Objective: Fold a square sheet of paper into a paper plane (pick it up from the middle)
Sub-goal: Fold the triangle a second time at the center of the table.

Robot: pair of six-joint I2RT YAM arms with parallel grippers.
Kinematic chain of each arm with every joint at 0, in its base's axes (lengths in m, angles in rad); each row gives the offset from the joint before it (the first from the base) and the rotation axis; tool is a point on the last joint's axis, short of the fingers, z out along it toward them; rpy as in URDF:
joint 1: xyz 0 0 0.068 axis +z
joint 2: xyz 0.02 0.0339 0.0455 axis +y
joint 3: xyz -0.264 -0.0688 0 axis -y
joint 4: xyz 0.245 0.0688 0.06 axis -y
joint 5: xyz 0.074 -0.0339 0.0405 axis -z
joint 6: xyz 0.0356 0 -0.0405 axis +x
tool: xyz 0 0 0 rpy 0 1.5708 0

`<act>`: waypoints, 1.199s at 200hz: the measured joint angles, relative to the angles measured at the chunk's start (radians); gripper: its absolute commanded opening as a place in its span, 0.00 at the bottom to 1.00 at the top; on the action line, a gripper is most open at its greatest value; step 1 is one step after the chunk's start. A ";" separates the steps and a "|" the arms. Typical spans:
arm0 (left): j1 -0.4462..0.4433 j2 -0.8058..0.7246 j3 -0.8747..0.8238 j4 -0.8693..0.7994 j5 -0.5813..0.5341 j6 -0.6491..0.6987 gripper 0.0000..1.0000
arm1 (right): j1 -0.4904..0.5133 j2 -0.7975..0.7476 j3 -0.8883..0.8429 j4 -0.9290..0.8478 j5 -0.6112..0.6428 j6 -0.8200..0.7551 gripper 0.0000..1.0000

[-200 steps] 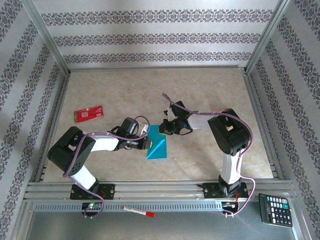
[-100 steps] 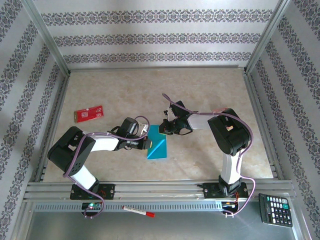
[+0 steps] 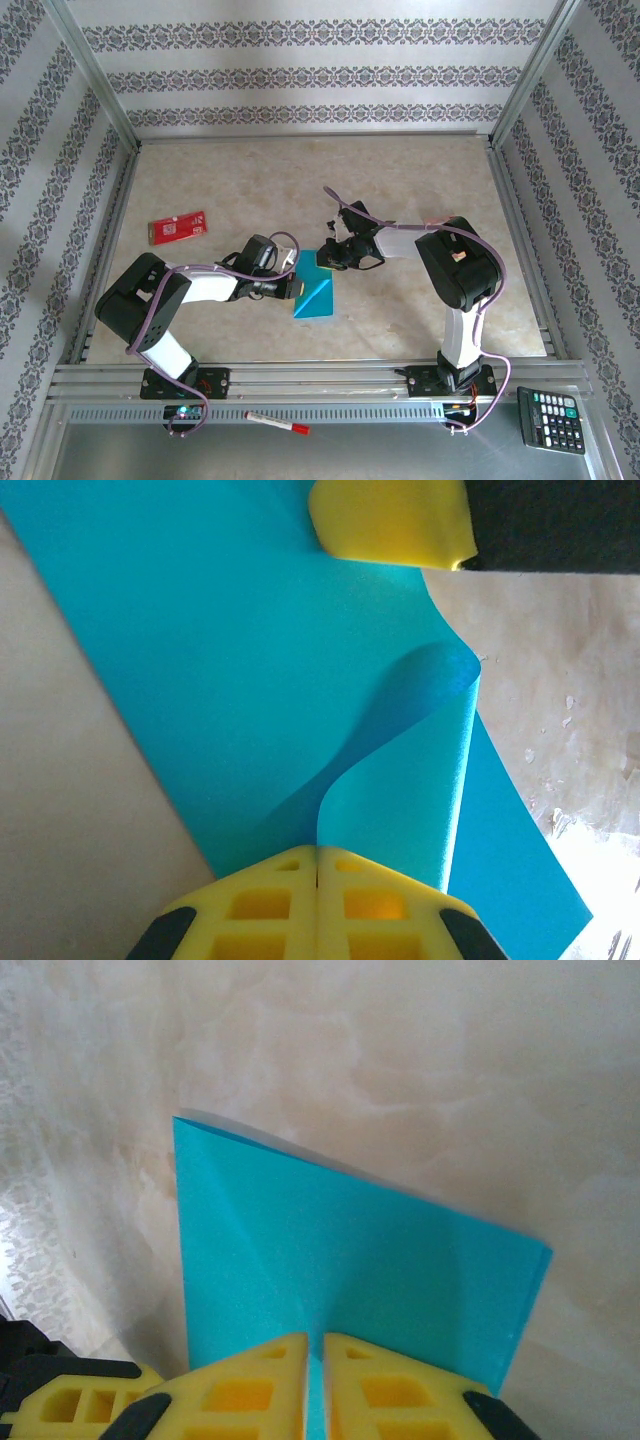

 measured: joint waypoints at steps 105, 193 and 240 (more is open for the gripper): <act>-0.002 0.000 0.004 -0.008 -0.008 0.000 0.00 | -0.052 -0.207 -0.061 -0.082 0.013 0.037 0.19; -0.002 0.000 0.004 -0.009 -0.008 0.000 0.00 | 0.233 -0.330 -0.357 0.232 0.036 0.312 0.00; -0.002 0.001 0.004 -0.009 -0.008 0.000 0.00 | 0.333 -0.287 -0.371 0.431 0.068 0.393 0.00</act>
